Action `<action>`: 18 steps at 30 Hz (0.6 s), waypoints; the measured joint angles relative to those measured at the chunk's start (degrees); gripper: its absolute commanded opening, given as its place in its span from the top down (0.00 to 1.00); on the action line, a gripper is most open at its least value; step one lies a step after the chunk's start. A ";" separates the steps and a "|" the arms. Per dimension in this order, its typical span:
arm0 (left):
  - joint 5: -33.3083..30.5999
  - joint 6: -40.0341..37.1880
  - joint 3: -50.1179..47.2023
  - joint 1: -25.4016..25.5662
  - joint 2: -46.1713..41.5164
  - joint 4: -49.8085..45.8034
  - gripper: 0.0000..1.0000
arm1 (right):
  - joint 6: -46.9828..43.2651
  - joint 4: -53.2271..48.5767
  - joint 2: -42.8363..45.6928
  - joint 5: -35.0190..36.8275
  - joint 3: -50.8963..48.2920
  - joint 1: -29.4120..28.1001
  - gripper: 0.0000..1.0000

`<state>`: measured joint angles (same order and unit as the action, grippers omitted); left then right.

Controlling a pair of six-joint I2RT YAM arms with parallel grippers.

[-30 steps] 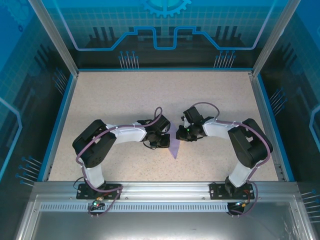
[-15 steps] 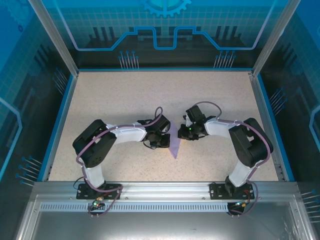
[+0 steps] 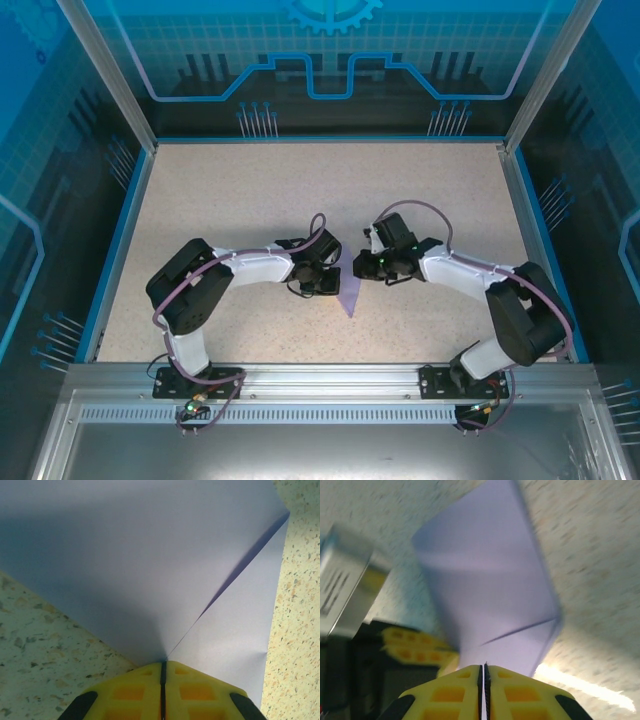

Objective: Fold a paper plane with a square sheet of paper (pick it up from the middle)
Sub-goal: Third fold the triangle at the center of the table.

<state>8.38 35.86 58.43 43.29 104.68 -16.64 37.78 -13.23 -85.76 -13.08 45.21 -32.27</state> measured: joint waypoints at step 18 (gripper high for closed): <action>0.00 -0.04 0.70 0.02 0.37 -0.85 0.91 | 4.48 1.84 -0.68 -1.49 -7.41 -5.68 0.90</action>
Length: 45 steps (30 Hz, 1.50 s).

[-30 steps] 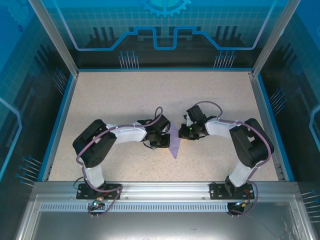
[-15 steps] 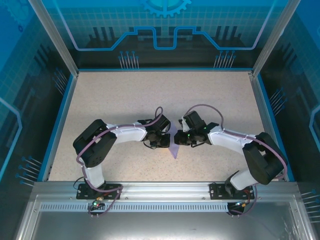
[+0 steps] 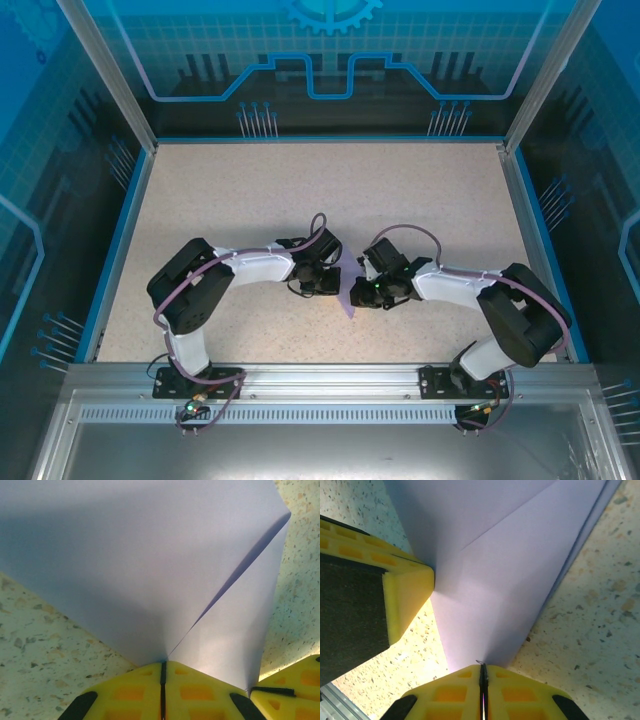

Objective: Fold a paper plane with a square sheet of paper (pick it up from the middle)
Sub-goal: Third fold the triangle at the center of the table.

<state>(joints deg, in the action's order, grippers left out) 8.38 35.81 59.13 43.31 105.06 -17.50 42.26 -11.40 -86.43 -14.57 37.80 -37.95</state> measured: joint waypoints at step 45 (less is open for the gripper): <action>-1.01 1.60 2.49 -0.46 -5.33 -5.62 0.80 | -2.40 3.02 -2.73 -1.29 -0.31 0.11 0.92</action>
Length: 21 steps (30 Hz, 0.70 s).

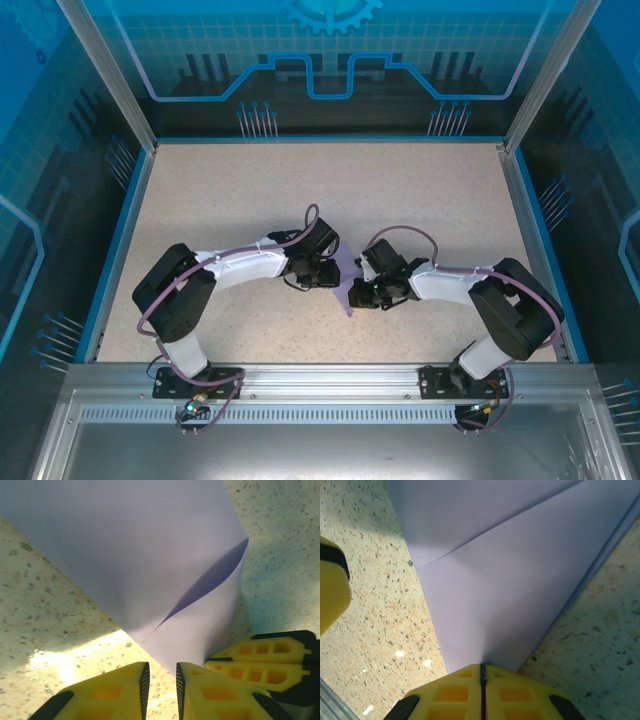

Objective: Fold a paper plane with a square sheet of paper (pick it up from the middle)
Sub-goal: Third fold the triangle at the center of the table.

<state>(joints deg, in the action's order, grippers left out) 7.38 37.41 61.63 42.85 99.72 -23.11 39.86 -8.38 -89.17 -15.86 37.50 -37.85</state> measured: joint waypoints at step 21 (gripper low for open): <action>4.96 3.15 -1.03 0.00 6.60 7.23 0.85 | 0.26 2.56 0.02 -1.18 -1.09 0.02 0.92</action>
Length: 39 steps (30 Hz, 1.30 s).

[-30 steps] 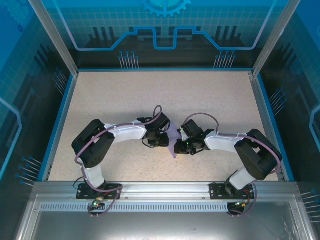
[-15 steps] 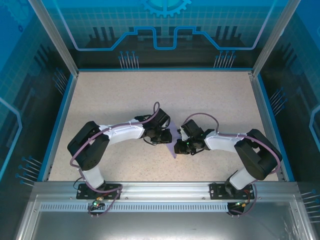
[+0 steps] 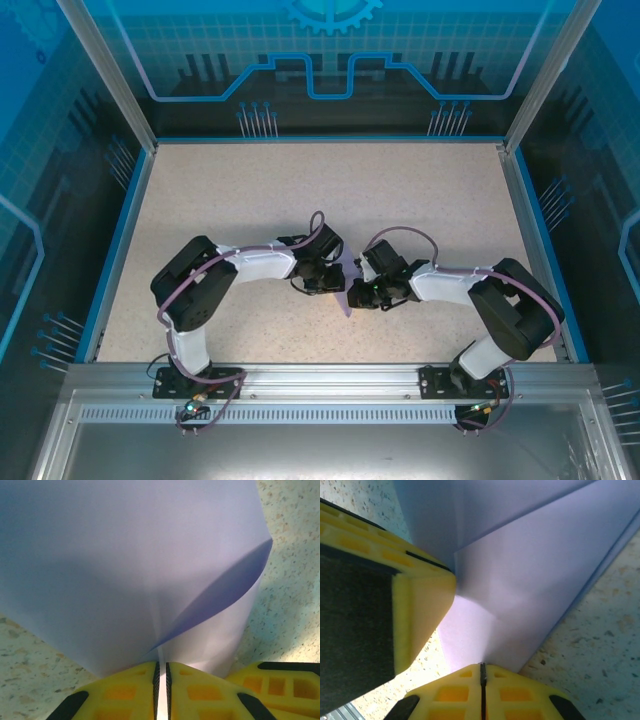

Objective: Fold a paper plane with a square sheet of paper (pick it up from the middle)
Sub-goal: Third fold the triangle at the center of the table.

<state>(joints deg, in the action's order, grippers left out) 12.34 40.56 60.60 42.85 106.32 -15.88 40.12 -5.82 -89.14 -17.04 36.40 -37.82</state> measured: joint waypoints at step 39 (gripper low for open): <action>0.13 -2.23 2.29 -0.31 2.38 -1.81 0.87 | 1.49 3.19 0.04 -7.10 -2.60 -0.02 0.87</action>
<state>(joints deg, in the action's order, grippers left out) 12.47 38.33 62.89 42.54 108.71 -17.69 41.60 -2.63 -89.10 -24.14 33.80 -37.85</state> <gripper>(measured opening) 0.133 0.129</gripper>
